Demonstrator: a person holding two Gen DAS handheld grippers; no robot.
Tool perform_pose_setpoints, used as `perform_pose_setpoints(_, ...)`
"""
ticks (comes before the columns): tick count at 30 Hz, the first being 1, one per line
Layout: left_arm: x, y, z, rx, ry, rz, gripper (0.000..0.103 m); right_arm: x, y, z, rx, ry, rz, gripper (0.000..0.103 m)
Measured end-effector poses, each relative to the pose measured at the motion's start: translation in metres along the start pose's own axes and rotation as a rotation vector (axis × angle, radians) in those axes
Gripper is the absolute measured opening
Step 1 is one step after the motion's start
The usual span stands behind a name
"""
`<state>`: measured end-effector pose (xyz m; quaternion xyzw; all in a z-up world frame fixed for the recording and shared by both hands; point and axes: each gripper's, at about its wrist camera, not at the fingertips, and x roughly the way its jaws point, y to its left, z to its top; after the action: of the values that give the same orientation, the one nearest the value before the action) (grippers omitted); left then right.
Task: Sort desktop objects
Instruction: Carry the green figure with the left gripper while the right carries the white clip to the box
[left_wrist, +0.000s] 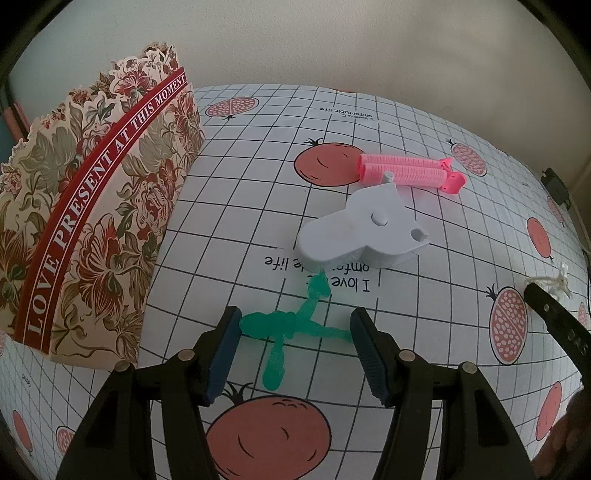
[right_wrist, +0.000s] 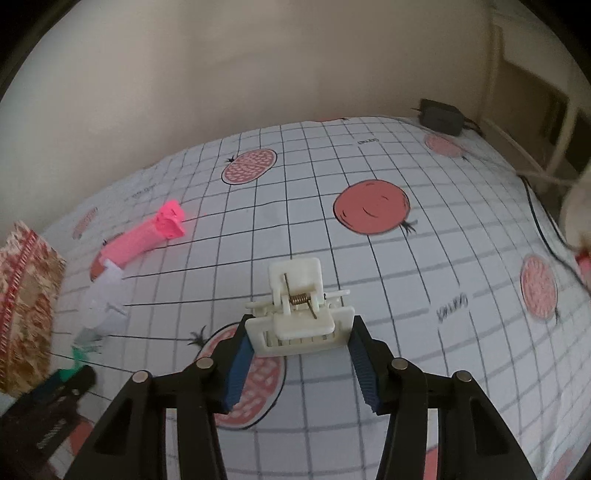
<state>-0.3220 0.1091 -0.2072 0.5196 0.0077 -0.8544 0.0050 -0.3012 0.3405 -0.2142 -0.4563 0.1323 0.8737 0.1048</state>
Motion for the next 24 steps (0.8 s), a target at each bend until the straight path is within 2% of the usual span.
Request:
perform_pose_setpoints(13,-0.006,0.019,0.003,-0.06,0.001,-0.084,0.062,-0.059,0.026,0.007,0.003,-0.111,0.072,0.053)
perform_pose_setpoints(21,-0.031,0.022,0.013,-0.065,-0.063,-0.14,0.062,-0.091,0.037,0.008,0.014,-0.17,0.106,0.053)
perform_pose_setpoints(24,-0.047,0.02,0.021,-0.05,-0.112,-0.153,0.062,-0.098,0.043,0.011,0.008,-0.192,0.126,0.053)
